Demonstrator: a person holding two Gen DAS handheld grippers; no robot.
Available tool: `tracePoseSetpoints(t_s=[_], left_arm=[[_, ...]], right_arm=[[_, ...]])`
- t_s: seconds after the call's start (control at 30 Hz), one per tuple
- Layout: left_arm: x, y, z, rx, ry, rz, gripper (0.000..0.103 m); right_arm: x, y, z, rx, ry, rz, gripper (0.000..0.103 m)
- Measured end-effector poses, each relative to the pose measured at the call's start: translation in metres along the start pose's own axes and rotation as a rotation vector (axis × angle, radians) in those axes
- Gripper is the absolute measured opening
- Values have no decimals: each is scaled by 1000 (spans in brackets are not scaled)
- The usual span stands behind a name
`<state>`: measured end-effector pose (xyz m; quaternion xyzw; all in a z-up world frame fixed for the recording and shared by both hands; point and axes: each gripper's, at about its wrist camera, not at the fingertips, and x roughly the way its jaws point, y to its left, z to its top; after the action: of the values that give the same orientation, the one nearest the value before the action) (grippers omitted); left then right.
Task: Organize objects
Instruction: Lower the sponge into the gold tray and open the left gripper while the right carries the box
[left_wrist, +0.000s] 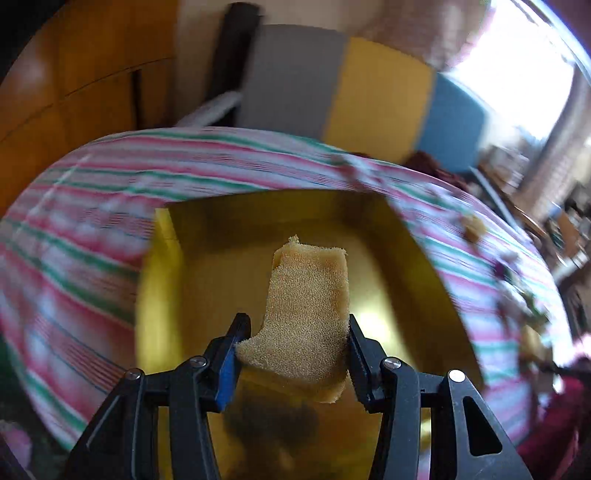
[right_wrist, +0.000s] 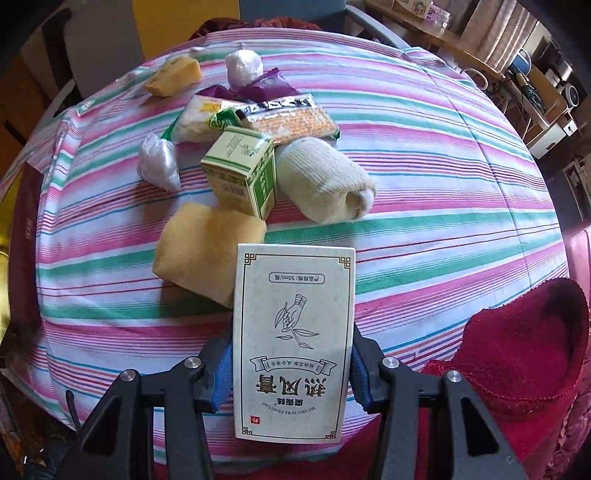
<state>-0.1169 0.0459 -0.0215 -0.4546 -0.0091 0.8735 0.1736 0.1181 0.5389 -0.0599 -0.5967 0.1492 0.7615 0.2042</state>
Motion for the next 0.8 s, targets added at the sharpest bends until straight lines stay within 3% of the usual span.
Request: tracePoseSetpoints(t_s=[0.13,0.63,0.8], left_arm=[[26,28,22,-65,23,91,50],[87,42,61,-44,42,270,52],[85,39,61,-28,15,290,64]], right_arm=[[-4,5,4,22,-23,23,51],[-7,11,6,70,-51,66,51],[-6,10,6,79,-53,68,51]])
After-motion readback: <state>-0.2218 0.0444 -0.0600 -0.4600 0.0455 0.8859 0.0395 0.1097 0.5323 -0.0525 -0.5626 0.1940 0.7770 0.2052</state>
